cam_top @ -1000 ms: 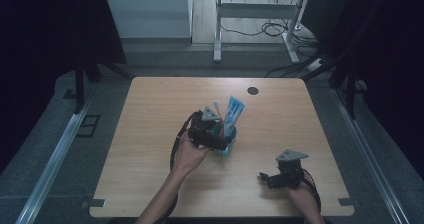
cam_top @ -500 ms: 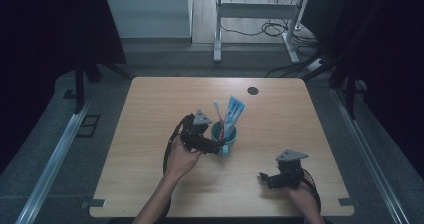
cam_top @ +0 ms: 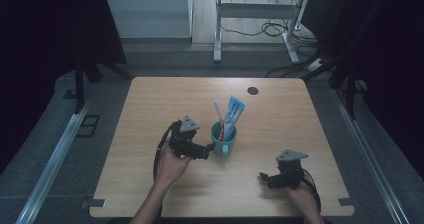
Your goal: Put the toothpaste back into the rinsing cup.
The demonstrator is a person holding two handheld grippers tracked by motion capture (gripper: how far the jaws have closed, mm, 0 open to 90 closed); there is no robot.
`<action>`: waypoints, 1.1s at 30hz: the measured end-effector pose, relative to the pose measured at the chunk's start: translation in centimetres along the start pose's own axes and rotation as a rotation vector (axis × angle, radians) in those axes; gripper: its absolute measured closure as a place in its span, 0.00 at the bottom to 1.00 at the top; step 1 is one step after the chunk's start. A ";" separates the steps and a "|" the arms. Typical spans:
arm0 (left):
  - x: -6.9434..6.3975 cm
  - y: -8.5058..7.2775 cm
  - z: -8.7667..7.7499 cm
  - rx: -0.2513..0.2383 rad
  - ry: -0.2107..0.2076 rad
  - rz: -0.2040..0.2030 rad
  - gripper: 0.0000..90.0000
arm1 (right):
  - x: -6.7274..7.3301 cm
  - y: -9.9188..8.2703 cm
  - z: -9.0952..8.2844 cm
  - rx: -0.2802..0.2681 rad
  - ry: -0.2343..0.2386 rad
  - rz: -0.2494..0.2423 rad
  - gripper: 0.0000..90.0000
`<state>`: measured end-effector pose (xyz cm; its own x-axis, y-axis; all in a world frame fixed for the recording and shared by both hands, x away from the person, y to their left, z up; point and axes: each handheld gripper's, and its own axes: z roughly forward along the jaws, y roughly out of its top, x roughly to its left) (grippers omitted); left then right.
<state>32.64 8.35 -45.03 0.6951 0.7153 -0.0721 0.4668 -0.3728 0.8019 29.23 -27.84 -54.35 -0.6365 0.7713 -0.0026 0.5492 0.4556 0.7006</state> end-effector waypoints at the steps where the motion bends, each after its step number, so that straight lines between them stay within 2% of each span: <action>1: 0.1 -0.2 -0.1 0.001 0.003 -0.001 0.00 | 0.0 0.0 0.0 0.000 -0.001 -0.001 0.00; 17: 0.5 -3.6 -0.9 0.037 0.042 -0.001 0.00 | 0.0 0.0 0.0 -0.001 -0.001 0.003 0.00; 33: 0.4 -7.4 0.0 0.077 0.053 -0.017 0.00 | 0.1 0.0 0.0 0.002 0.000 0.007 0.00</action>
<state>29.43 11.39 -51.03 0.6578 0.7514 -0.0519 0.5201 -0.4033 0.7529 29.18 -27.80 -54.34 -0.6323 0.7747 0.0025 0.5550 0.4507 0.6991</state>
